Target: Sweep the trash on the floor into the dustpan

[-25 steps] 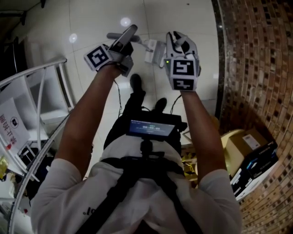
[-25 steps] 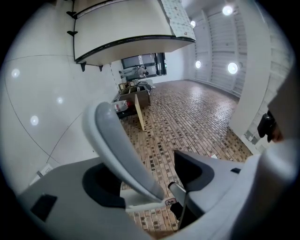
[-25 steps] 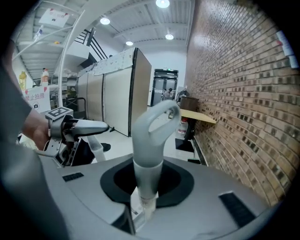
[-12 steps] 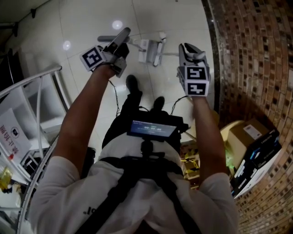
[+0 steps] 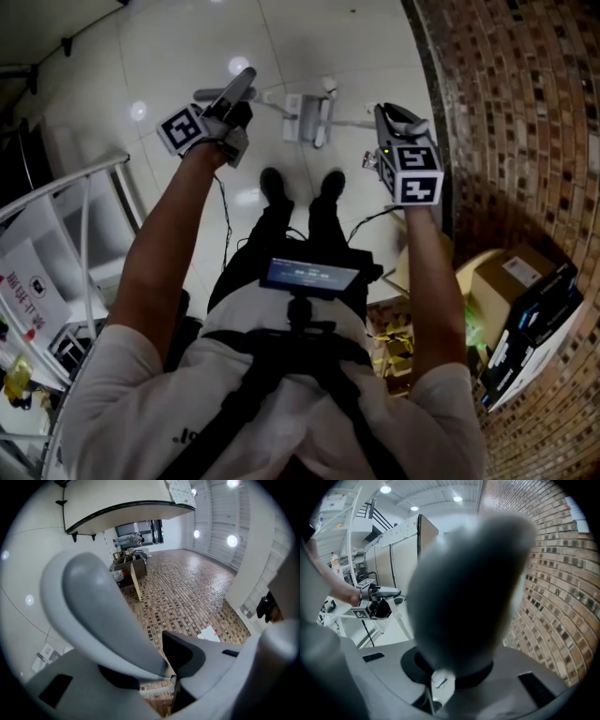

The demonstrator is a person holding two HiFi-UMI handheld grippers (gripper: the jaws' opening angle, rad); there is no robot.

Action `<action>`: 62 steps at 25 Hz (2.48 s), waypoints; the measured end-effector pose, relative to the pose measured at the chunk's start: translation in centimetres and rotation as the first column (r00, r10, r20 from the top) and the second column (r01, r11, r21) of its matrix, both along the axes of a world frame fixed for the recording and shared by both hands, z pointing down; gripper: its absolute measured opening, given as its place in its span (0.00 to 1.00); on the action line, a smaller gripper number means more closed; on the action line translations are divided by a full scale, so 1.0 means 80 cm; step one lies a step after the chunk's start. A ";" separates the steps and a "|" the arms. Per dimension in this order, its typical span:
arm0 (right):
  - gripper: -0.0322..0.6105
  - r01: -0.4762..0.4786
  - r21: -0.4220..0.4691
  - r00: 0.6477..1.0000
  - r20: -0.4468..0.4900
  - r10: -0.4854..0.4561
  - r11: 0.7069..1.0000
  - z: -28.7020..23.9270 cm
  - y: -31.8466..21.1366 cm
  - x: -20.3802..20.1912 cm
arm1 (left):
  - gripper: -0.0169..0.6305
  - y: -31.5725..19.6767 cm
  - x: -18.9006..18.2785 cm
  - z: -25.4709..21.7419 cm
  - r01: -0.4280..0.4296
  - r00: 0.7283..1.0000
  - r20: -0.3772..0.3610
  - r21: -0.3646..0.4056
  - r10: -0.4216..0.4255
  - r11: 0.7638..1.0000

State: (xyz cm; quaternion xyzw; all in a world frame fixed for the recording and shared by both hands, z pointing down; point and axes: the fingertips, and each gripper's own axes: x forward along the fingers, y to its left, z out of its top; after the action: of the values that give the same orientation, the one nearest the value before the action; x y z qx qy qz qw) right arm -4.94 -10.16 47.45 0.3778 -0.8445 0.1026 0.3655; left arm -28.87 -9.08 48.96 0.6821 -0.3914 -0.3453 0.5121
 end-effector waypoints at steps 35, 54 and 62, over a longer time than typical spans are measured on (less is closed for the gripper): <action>0.12 -0.078 0.019 0.965 0.252 0.070 0.997 -0.003 -0.136 -0.022 | 0.03 -0.009 -0.019 -0.015 0.251 0.963 -0.114 0.055 -0.244 0.966; 0.10 0.050 0.245 0.985 0.150 -0.088 0.968 -0.108 -0.149 0.125 | 0.03 -0.043 0.085 -0.051 0.146 0.984 -0.124 0.134 -0.129 0.980; 0.10 0.039 0.295 0.999 0.007 -0.043 0.955 -0.089 -0.212 0.220 | 0.03 -0.070 0.159 -0.054 0.072 0.992 -0.115 0.117 -0.059 0.991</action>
State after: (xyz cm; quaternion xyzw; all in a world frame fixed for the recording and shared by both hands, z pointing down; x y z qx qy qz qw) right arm 12.64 -27.09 40.30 0.4099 -0.8604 -0.0291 0.3014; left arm -16.13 -14.72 44.64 0.6782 -0.3629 -0.4226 0.4794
